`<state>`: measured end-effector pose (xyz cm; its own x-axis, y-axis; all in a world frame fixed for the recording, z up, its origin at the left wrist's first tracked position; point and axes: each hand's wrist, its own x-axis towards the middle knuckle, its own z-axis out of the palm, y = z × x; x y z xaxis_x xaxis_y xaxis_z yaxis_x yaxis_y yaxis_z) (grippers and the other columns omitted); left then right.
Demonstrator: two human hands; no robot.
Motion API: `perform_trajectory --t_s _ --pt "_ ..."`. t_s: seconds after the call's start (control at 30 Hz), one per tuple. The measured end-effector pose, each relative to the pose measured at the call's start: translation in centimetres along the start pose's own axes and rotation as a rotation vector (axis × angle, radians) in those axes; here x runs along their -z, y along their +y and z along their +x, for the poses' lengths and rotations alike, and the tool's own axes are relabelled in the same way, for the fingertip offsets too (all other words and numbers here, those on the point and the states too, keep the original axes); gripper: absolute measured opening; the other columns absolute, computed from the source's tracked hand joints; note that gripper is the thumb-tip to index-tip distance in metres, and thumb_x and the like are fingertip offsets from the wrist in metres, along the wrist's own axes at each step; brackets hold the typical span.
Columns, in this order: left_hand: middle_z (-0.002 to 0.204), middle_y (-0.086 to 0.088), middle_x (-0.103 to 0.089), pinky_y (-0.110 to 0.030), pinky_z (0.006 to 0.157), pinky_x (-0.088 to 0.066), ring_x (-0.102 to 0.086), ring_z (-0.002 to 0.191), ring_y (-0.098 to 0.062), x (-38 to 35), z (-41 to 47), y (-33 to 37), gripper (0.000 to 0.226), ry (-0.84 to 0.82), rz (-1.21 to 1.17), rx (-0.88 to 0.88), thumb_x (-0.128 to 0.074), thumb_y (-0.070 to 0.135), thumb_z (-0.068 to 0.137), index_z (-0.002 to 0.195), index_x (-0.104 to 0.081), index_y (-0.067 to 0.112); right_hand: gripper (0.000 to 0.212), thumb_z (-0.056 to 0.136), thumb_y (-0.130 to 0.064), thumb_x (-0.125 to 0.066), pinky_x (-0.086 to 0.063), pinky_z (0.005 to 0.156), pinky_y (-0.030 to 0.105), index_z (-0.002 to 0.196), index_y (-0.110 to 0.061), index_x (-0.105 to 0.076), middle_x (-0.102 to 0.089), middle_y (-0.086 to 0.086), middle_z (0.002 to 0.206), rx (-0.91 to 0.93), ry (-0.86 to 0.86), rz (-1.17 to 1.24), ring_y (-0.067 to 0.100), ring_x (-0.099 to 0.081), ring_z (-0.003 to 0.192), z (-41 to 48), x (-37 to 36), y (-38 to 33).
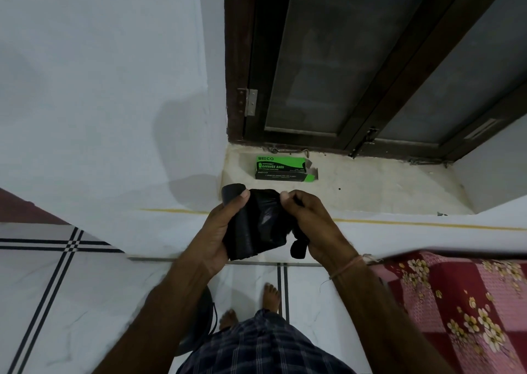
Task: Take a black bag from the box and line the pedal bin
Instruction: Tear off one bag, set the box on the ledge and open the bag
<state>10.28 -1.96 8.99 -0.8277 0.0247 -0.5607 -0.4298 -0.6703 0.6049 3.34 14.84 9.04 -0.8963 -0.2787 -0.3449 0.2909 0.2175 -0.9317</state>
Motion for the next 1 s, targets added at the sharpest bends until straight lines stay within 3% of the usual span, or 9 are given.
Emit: perform_trajectory --t_s 0.1,0.2,0.3,0.43,0.57,0.63,0.73,0.87,1.0 --pt "0.127 -0.017 -0.073 -0.047 0.101 -0.054 -0.07 0.118 -0.034 0.3 0.1 -0.2 0.049 -0.011 0.007 -0.004 -0.068 0.04 0.09 0.129 -0.07 0.011 0.025 0.106 -0.019 -0.051 -0.048 0.052 0.026 0.103 0.0 -0.067 -0.064 0.019 0.081 0.014 0.057 0.067 0.02 -0.059 0.067 0.4 0.1 0.3" --pt "0.129 -0.02 -0.071 -0.053 0.107 -0.05 -0.067 0.121 -0.04 0.5 0.2 -0.4 0.054 -0.023 0.023 -0.023 -0.073 0.042 0.089 0.132 -0.068 0.009 0.04 0.102 -0.042 -0.056 -0.056 0.064 0.034 0.112 -0.007 -0.073 -0.076 0.019 0.101 0.0 -0.092 0.108 0.034 -0.073 0.09 -0.1 0.0 0.1" --pt "0.126 -0.024 -0.071 -0.05 0.097 -0.055 -0.069 0.116 -0.043 0.6 0.3 -0.4 0.056 0.005 0.074 -0.034 -0.076 0.046 0.086 0.129 -0.069 0.01 0.043 0.092 -0.039 -0.071 -0.048 0.048 0.025 0.105 0.002 -0.071 -0.071 0.019 0.086 0.0 -0.12 -0.018 0.034 -0.063 0.071 -0.2 -0.4 0.2" --pt "0.123 -0.023 -0.072 -0.043 0.087 -0.057 -0.071 0.105 -0.036 0.6 0.3 -0.4 0.054 0.046 0.091 -0.031 -0.076 0.047 0.084 0.125 -0.072 0.012 0.035 0.098 -0.029 -0.065 -0.047 0.058 0.032 0.101 0.006 -0.064 -0.07 0.027 0.086 -0.033 -0.072 0.023 0.033 -0.063 0.072 0.3 -0.8 0.8" --pt "0.113 -0.018 -0.076 -0.039 0.08 -0.06 -0.074 0.097 -0.03 0.5 0.3 -0.4 0.049 0.054 0.131 -0.064 -0.072 0.044 0.088 0.124 -0.071 0.011 0.026 0.1 -0.02 -0.062 -0.04 0.044 0.021 0.097 0.006 -0.066 -0.066 0.016 0.075 0.004 -0.034 -0.03 0.024 -0.06 0.063 0.4 -0.5 0.7" --pt "0.108 -0.017 -0.076 -0.039 0.078 -0.06 -0.074 0.093 -0.028 0.5 0.3 -0.4 0.046 0.052 0.158 -0.087 -0.071 0.043 0.09 0.121 -0.071 0.009 0.024 0.101 -0.018 -0.061 -0.039 0.044 0.02 0.094 0.003 -0.069 -0.062 0.011 0.067 0.014 -0.055 -0.091 0.013 -0.054 0.051 0.4 -0.2 0.5" --pt "0.102 -0.016 -0.074 -0.039 0.081 -0.06 -0.072 0.093 -0.027 0.3 0.5 -0.5 0.041 0.051 0.195 -0.131 -0.071 0.044 0.088 0.111 -0.071 0.01 0.033 0.102 -0.025 -0.059 -0.04 0.049 0.025 0.092 0.005 -0.069 -0.056 0.016 0.067 -0.013 -0.178 -0.131 0.012 -0.048 0.05 0.4 0.4 0.6" --pt "0.098 -0.013 -0.074 -0.035 0.076 -0.059 -0.073 0.089 -0.025 -0.2 0.7 -0.3 0.048 0.044 0.224 -0.157 -0.072 0.047 0.084 0.112 -0.069 0.008 0.033 0.1 -0.022 -0.061 -0.054 0.06 0.021 0.103 0.009 -0.072 -0.071 0.019 0.085 -0.06 -0.307 0.008 0.016 -0.068 0.068 0.3 1.5 0.4" --pt "0.109 -0.021 -0.076 -0.037 0.078 -0.06 -0.075 0.095 -0.031 -0.9 1.1 -0.5 0.056 0.042 0.259 -0.172 -0.072 0.046 0.083 0.121 -0.067 0.005 0.029 0.095 -0.015 -0.069 -0.054 0.054 0.017 0.107 0.01 -0.073 -0.074 0.013 0.081 -0.092 -0.393 -0.033 0.01 -0.069 0.061 1.0 2.7 0.0"
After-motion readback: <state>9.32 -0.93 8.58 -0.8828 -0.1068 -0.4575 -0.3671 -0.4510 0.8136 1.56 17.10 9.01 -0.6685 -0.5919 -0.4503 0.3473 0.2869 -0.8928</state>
